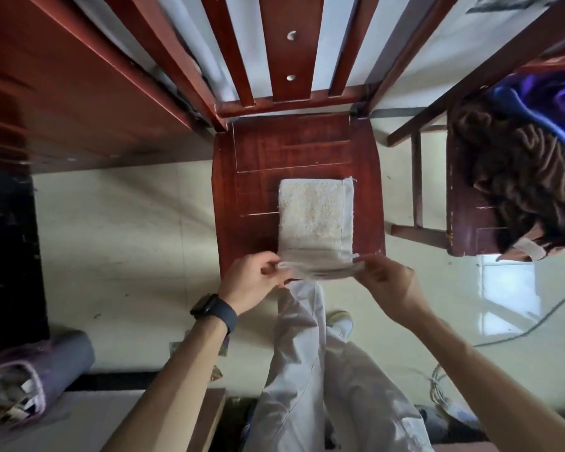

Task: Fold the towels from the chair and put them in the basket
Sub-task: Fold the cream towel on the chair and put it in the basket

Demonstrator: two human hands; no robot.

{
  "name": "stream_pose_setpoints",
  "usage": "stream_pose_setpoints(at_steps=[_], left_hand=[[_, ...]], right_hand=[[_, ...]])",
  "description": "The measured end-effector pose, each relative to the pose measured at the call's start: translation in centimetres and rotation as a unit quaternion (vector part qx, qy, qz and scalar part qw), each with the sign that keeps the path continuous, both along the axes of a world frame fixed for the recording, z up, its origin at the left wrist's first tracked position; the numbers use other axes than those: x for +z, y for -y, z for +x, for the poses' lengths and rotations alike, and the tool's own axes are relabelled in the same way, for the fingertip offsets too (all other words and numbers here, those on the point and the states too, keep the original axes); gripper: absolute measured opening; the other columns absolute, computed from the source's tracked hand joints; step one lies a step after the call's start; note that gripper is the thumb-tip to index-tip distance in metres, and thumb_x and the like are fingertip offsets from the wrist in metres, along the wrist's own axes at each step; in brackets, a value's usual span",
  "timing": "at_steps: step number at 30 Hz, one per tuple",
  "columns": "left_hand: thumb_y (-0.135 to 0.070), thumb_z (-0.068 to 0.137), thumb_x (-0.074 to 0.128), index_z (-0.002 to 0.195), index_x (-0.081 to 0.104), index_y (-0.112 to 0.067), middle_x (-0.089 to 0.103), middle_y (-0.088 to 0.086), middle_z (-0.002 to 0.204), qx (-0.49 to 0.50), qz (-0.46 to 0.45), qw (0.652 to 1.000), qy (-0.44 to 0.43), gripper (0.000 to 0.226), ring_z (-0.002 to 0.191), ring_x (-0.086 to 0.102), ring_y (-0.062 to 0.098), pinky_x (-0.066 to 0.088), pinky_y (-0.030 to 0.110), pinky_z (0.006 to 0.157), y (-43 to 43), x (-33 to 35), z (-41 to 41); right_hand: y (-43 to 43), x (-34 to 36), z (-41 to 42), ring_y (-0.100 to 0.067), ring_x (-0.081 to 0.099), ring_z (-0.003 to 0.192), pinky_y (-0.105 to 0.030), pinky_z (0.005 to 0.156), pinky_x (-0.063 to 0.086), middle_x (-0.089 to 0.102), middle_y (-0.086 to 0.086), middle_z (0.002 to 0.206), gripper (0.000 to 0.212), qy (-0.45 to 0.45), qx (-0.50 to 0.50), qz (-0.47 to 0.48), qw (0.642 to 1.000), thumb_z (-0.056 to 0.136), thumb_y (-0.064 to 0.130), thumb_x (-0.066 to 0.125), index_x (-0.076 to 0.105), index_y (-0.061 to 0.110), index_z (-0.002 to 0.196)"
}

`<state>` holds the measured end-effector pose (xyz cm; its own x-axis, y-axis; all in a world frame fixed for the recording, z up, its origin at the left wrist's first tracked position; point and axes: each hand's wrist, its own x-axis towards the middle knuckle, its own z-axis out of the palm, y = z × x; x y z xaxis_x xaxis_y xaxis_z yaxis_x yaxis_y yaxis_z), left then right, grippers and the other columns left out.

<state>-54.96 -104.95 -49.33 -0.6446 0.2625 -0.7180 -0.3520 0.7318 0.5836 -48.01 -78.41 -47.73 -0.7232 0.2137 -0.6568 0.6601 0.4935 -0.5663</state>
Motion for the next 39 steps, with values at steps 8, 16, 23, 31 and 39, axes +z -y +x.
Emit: stream_pose_setpoints(at_steps=[8,16,23,31,39], left_hand=[[-0.050,0.088,0.065,0.091,0.073,-0.016,0.072,-0.002,0.082,0.082,-0.023,0.993,-0.080,0.035,0.078,0.067,0.015,0.053,0.035,0.072,-3.4,-6.4,-9.1],[-0.042,0.089,0.065,0.092,0.068,-0.021,0.067,-0.010,0.079,0.127,-0.054,0.981,-0.132,0.022,0.077,0.066,0.014,0.055,0.033,0.072,-4.9,-10.3,-12.3],[-0.048,0.092,0.059,0.089,0.064,-0.027,0.060,-0.013,0.068,0.112,-0.089,0.981,-0.133,0.022,0.075,0.065,0.020,0.053,0.034,0.067,-4.9,-11.6,-12.6],[-0.047,0.098,0.045,0.104,0.055,-0.026,0.066,0.002,0.089,0.064,-0.153,0.967,-0.195,0.024,0.081,0.064,0.030,0.046,0.034,0.058,-6.1,-11.2,-12.1],[-0.033,0.091,0.055,0.136,0.054,-0.015,0.045,0.007,0.149,-0.217,-0.111,0.884,-0.398,0.049,0.137,0.042,0.027,0.034,0.049,0.108,-7.2,-10.8,-6.1]], right_hand=[[-1.1,-7.2,-9.7,-0.012,0.062,0.091,-0.010,0.064,0.039,0.066,0.007,0.101,0.032,0.018,-0.046,0.027,0.998,0.099,0.044,0.053,0.065,0.020,0.118],[-0.3,-10.8,-12.7,-0.017,0.064,0.092,-0.032,0.079,0.054,0.064,0.007,0.099,0.036,0.015,-0.115,0.067,0.991,0.101,0.044,0.048,0.065,0.017,0.119],[0.4,-12.1,-13.8,-0.020,0.063,0.084,-0.033,0.072,0.052,0.064,0.005,0.090,0.036,0.003,-0.122,0.102,0.987,0.101,0.048,0.043,0.063,0.018,0.108],[1.4,-13.1,-14.0,-0.021,0.057,0.089,-0.034,0.075,0.040,0.065,0.002,0.100,0.035,0.004,-0.159,0.159,0.974,0.098,0.056,0.041,0.051,0.023,0.103],[4.6,-11.7,-8.3,-0.027,0.049,0.122,-0.041,0.098,0.038,0.055,-0.007,0.134,0.038,-0.195,0.037,0.235,0.952,0.097,0.033,0.047,0.054,0.016,0.130]])
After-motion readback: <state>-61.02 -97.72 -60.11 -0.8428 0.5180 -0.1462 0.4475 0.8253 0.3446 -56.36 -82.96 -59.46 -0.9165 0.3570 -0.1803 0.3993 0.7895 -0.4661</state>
